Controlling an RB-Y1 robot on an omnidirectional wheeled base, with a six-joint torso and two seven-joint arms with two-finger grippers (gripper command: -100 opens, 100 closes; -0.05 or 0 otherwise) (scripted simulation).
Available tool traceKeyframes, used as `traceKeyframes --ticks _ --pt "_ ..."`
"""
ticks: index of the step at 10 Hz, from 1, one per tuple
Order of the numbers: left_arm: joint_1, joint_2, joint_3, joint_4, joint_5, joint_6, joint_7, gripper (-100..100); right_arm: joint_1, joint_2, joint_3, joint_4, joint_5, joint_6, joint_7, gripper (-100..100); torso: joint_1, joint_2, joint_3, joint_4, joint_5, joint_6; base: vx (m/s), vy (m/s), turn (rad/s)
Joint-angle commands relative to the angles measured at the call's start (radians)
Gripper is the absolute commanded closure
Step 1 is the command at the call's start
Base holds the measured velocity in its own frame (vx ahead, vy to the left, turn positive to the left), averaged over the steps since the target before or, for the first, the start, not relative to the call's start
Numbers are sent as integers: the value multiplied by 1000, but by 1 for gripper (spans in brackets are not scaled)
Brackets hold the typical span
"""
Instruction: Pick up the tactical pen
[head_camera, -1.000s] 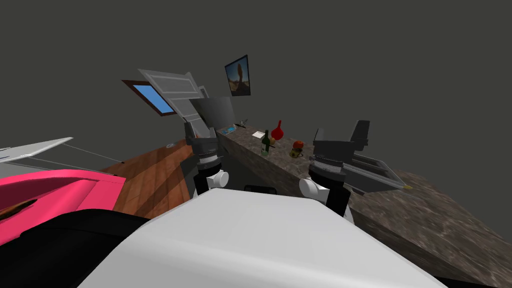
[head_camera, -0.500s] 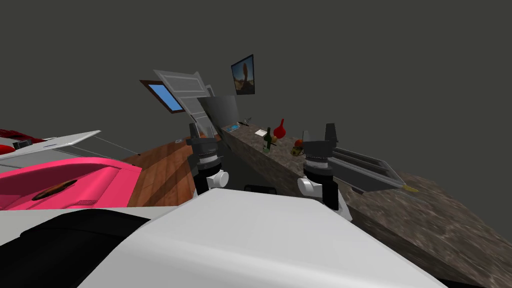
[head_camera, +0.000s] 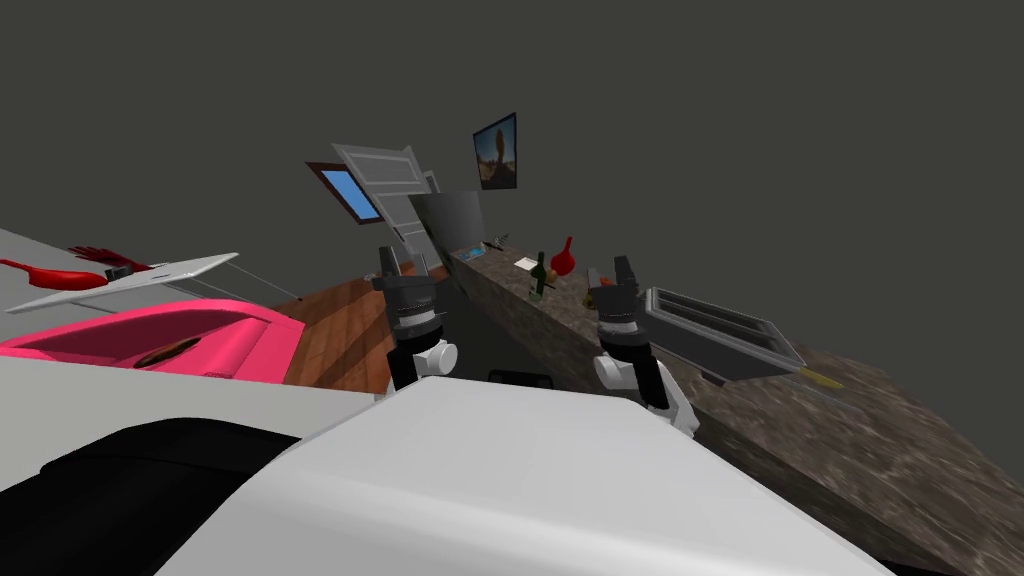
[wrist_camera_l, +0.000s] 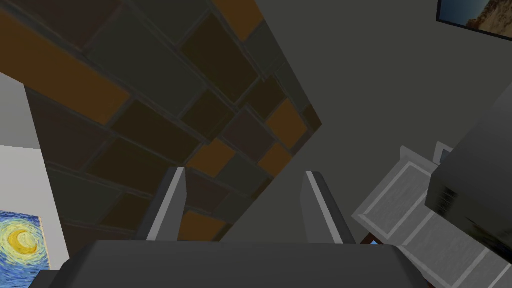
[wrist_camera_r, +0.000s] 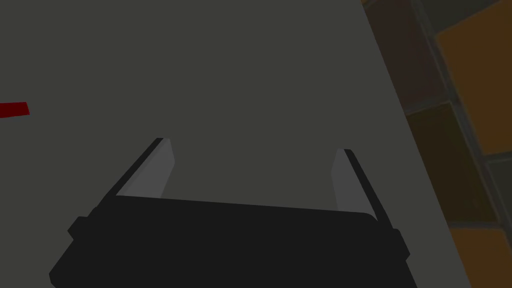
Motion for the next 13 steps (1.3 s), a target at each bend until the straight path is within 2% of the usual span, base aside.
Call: traceKeyframes --ticks 1,2,3,4,5,6,8,9,10,11,12,13 --pt "0 0 0 0 0 0 0 0 -35 -50 23 50 20 3 3 -100 0 0 0 0 0 0 -95 -22 181" --pt "0 0 0 0 0 0 0 0 -35 -71 23 59 20 3 3 -100 0 0 0 0 0 0 -74 -20 52" --pt "0 0 0 0 0 0 0 0 -56 -105 43 99 35 5 6 -100 0 -1 0 0 0 1 -71 -20 107" --pt "0 0 0 0 0 0 0 0 -56 -117 43 99 35 5 6 -100 0 -1 -1 0 0 0 -49 -17 64" --pt "0 0 0 0 0 0 0 0 -79 -154 64 141 50 7 9 -100 0 -2 -1 0 0 1 -53 -10 104" --pt "0 0 0 0 0 0 0 0 -79 -163 64 141 50 7 9 -100 1 -2 -1 0 0 0 -47 -16 75" --pt "0 0 0 0 0 0 0 0 -125 -234 112 216 84 7 16 -100 0 -2 -1 0 0 0 -80 -15 161" --pt "0 0 0 0 0 0 0 0 -125 -257 112 236 84 7 16 -100 0 -1 0 0 0 0 -65 -11 90" --pt "0 0 0 0 0 0 0 0 -149 -293 140 277 102 6 20 -100 0 -1 -1 0 0 1 -45 4 155" --pt "0 0 0 0 0 0 0 0 -149 -304 140 286 102 6 20 -100 1 -2 -1 0 0 0 -36 3 78" --pt "0 0 0 0 0 0 0 0 -173 -344 169 323 120 3 24 -100 1 -3 -2 -1 0 1 -52 12 150" --pt "0 0 0 0 0 0 0 0 -173 -351 169 339 120 3 24 -100 2 -3 -2 -1 0 0 -43 10 83"
